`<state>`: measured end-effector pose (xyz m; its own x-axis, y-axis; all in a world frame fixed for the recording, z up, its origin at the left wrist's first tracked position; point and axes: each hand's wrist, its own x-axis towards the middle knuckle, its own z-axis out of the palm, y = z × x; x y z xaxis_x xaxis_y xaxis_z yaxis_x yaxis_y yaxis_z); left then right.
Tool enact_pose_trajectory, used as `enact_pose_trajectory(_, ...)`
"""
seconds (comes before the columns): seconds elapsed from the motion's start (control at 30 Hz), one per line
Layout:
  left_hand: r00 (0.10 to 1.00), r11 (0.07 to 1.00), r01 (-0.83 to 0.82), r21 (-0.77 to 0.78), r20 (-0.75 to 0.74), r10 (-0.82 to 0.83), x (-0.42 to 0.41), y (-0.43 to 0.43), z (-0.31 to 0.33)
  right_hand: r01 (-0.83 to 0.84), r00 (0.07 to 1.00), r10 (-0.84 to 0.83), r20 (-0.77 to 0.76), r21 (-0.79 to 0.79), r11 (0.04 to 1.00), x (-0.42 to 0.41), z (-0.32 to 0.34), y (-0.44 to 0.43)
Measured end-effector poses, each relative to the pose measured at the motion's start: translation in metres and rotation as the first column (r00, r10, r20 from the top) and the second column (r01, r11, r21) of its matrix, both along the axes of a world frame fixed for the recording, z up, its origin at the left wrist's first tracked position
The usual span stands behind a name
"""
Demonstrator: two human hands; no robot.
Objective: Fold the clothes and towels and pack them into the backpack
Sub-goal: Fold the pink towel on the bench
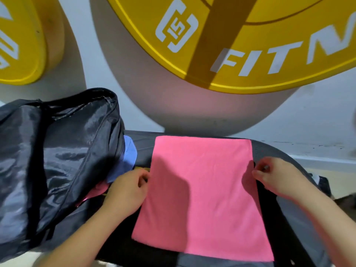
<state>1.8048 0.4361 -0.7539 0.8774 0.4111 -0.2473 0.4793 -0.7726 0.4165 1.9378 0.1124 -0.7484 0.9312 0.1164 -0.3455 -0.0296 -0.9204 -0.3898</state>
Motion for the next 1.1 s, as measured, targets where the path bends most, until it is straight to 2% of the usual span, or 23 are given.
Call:
enact_pose_trajectory(0.07,0.993,0.999,-0.039,-0.012,-0.116,0.037,-0.038,-0.005,0.003,-0.063,0.996,0.057,-0.073,-0.081,0.995,-0.031,0.008,-0.01)
enact_pose_trajectory(0.17,0.978,0.998,-0.065,-0.012,-0.198,0.061,-0.075,-0.015,0.003,-0.081,0.982,0.058,-0.18,-0.125,0.989,-0.073,0.006,-0.023)
enact_pose_trajectory(0.23,0.978,0.994,-0.107,-0.023,-0.183,0.101,-0.089,-0.02,0.004,-0.013,0.967,-0.008,-0.255,-0.079,0.997,-0.094,0.003,-0.028)
enact_pose_trajectory(0.3,0.977,0.977,-0.187,-0.104,-0.126,0.173,-0.099,-0.024,0.005,0.088,0.955,-0.072,-0.288,0.043,0.995,-0.107,0.003,-0.029)
enact_pose_trajectory(0.37,0.971,0.956,-0.239,-0.168,-0.07,0.23,-0.103,-0.025,0.004,0.177,0.941,-0.115,-0.319,0.172,0.969,-0.115,0.007,-0.029)
enact_pose_trajectory(0.47,0.971,0.957,-0.235,-0.173,-0.075,0.225,-0.103,-0.029,0.0,0.323,0.891,-0.188,-0.414,0.284,0.903,-0.122,0.01,-0.03)
enact_pose_trajectory(0.6,0.966,0.958,-0.242,-0.153,-0.134,0.223,-0.103,-0.034,-0.006,0.316,0.85,-0.14,-0.509,0.278,0.907,-0.133,0.006,-0.033)
enact_pose_trajectory(0.67,0.954,0.937,-0.288,-0.197,-0.141,0.263,-0.105,-0.029,-0.011,0.328,0.834,-0.144,-0.532,0.269,0.906,-0.135,0.002,-0.035)
enact_pose_trajectory(0.9,0.874,0.753,-0.457,-0.474,-0.081,0.48,-0.11,-0.03,-0.02,0.532,0.733,-0.237,-0.637,0.32,0.784,-0.139,-0.003,-0.035)
enact_pose_trajectory(1.03,0.859,0.784,-0.453,-0.425,0.026,0.511,-0.111,-0.026,-0.017,0.599,0.697,-0.267,-0.666,0.334,0.728,-0.141,-0.001,-0.035)
enact_pose_trajectory(1.1,0.843,0.762,-0.464,-0.451,0.039,0.536,-0.109,-0.024,-0.014,0.601,0.7,-0.271,-0.661,0.342,0.722,-0.142,0.0,-0.035)
